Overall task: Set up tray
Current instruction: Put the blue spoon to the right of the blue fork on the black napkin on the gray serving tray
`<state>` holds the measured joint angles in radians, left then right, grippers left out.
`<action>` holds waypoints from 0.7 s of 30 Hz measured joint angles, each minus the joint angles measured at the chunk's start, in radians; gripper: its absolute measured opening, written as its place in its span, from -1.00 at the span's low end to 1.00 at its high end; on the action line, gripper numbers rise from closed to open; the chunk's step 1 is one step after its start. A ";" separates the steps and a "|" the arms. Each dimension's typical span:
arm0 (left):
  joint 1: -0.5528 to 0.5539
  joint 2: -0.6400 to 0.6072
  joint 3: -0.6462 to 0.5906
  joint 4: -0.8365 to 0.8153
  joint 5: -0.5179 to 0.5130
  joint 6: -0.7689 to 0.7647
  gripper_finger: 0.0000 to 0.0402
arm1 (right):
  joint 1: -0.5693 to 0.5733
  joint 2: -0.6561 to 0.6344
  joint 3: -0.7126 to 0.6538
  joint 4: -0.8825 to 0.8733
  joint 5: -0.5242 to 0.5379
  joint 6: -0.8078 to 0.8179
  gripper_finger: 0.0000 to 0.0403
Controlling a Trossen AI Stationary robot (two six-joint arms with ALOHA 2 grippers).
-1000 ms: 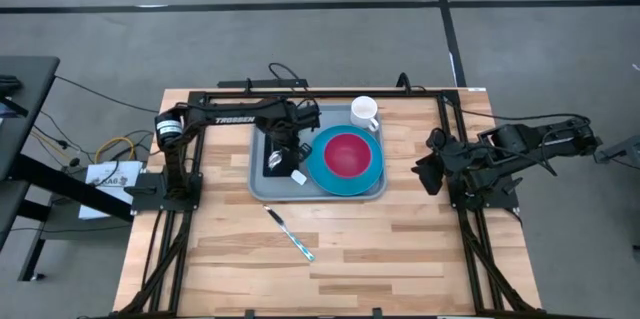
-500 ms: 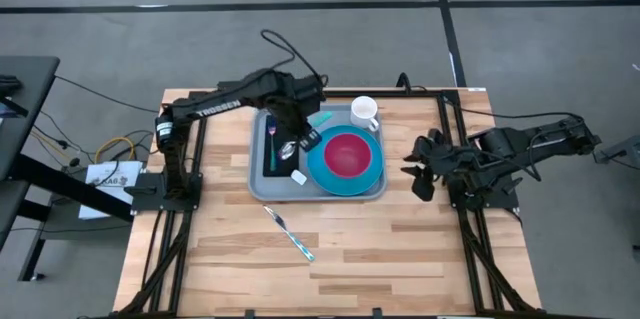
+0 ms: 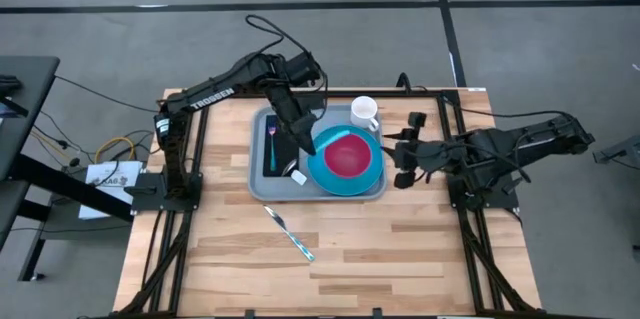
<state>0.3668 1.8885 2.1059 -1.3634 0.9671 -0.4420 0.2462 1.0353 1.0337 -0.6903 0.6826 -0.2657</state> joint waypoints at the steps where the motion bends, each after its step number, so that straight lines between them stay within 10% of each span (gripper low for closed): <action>1: 0.000 0.002 0.000 0.007 0.041 0.006 -0.92 | 0.000 0.016 0.002 0.018 0.000 -0.023 -0.37; 21: -0.005 0.069 0.000 0.025 0.234 0.031 -0.92 | -0.042 0.246 0.236 0.118 0.029 -0.157 -0.37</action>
<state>0.3616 1.9571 2.1059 -1.3388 1.2006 -0.4106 0.2047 1.2815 1.2700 -0.5721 0.7118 -0.4224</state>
